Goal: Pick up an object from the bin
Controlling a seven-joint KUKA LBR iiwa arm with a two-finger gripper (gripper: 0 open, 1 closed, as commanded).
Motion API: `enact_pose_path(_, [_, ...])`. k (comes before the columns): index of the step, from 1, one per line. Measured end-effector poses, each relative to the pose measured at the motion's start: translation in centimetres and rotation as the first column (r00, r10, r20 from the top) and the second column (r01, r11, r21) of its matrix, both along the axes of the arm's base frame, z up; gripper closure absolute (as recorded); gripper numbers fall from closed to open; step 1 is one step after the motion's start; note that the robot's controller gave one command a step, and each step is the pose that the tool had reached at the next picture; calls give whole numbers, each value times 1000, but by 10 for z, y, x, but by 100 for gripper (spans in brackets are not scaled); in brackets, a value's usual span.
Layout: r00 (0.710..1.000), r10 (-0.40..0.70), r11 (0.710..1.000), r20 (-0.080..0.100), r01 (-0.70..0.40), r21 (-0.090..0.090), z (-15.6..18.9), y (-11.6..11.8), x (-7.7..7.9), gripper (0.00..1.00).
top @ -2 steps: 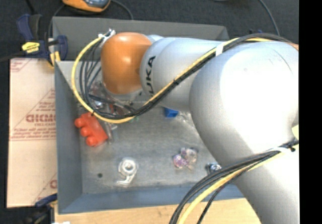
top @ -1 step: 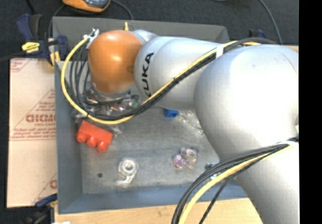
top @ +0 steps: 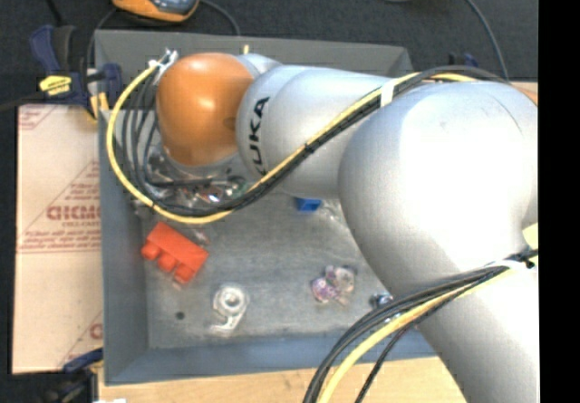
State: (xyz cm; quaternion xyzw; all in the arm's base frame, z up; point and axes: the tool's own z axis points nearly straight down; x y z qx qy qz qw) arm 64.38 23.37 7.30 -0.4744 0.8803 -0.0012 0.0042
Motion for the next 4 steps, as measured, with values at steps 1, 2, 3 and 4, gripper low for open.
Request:
enact_pose_path(1, [998,-63,998,2,63,6,0,-12,12,0])
enact_pose_path(2, [950,-311,950,-4,311,3,0,-59,13,0])
enact_pose_path(3, [1000,-26,1000,-4,26,-2,1,1,-21,0])
enact_pose_path(4, [986,-165,986,-8,165,1,2,-4,-63,0])
